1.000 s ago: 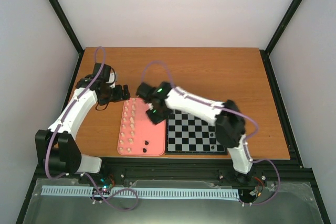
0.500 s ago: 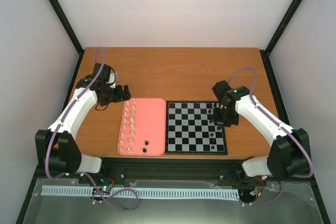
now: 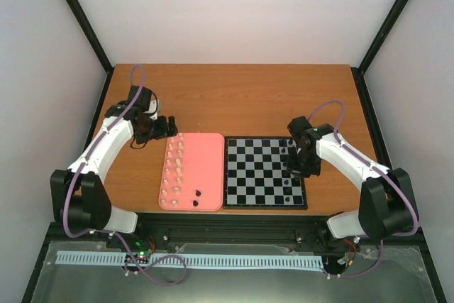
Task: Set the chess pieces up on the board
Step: Place the chess piece on the chessboard.
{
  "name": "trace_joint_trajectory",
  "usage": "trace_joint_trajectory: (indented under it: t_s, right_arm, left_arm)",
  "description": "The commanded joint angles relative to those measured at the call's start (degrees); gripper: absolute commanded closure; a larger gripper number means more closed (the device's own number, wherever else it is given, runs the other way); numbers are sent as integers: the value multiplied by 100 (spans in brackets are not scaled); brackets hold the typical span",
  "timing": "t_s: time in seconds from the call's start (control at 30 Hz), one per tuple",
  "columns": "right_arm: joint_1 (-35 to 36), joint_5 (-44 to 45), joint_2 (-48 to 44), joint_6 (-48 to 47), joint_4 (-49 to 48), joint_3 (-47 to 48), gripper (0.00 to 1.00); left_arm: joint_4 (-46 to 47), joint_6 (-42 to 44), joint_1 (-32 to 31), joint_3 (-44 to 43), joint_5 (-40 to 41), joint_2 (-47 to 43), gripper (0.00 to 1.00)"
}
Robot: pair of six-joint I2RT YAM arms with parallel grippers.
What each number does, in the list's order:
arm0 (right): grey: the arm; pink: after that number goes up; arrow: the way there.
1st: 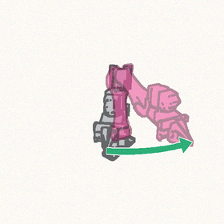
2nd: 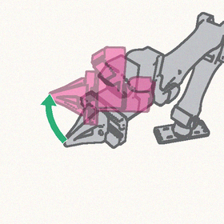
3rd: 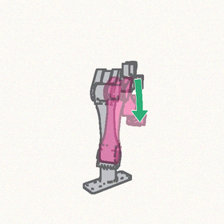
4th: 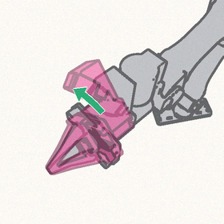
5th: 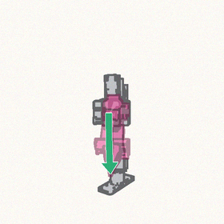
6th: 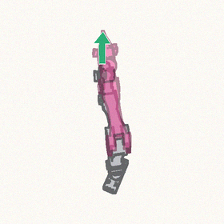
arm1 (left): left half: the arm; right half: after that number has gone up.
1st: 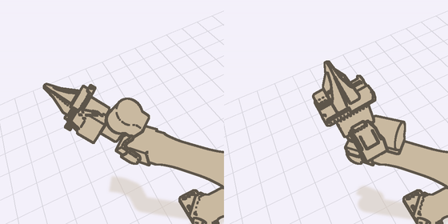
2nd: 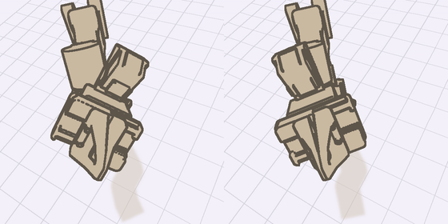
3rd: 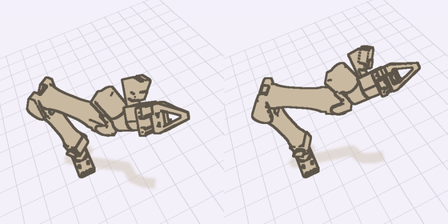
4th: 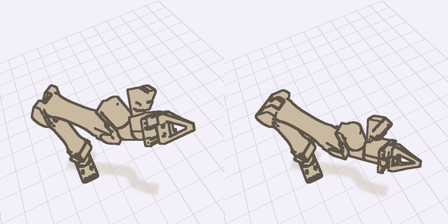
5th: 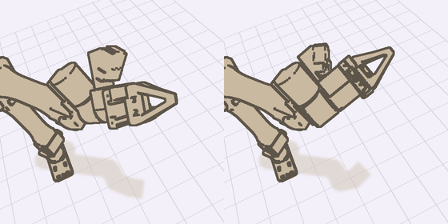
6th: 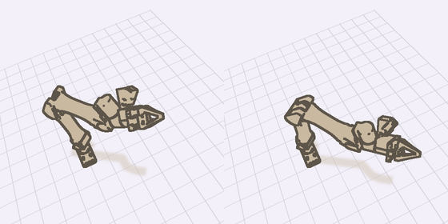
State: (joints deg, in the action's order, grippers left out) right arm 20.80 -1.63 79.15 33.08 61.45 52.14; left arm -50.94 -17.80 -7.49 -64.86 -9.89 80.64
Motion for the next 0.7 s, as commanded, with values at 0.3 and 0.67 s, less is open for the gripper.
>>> trace_joint_trajectory:
  t_s: [0.3, 0.67]
  right_arm:
    - [-54, 9, 250, 50, -368, -228, 97]
    - [-49, -4, 127, 158, -205, -294, 97]
  left_arm:
    - [-73, 18, -16, -212, -6, 119, 0]
    - [-42, 15, -16, -158, 7, 92, 0]
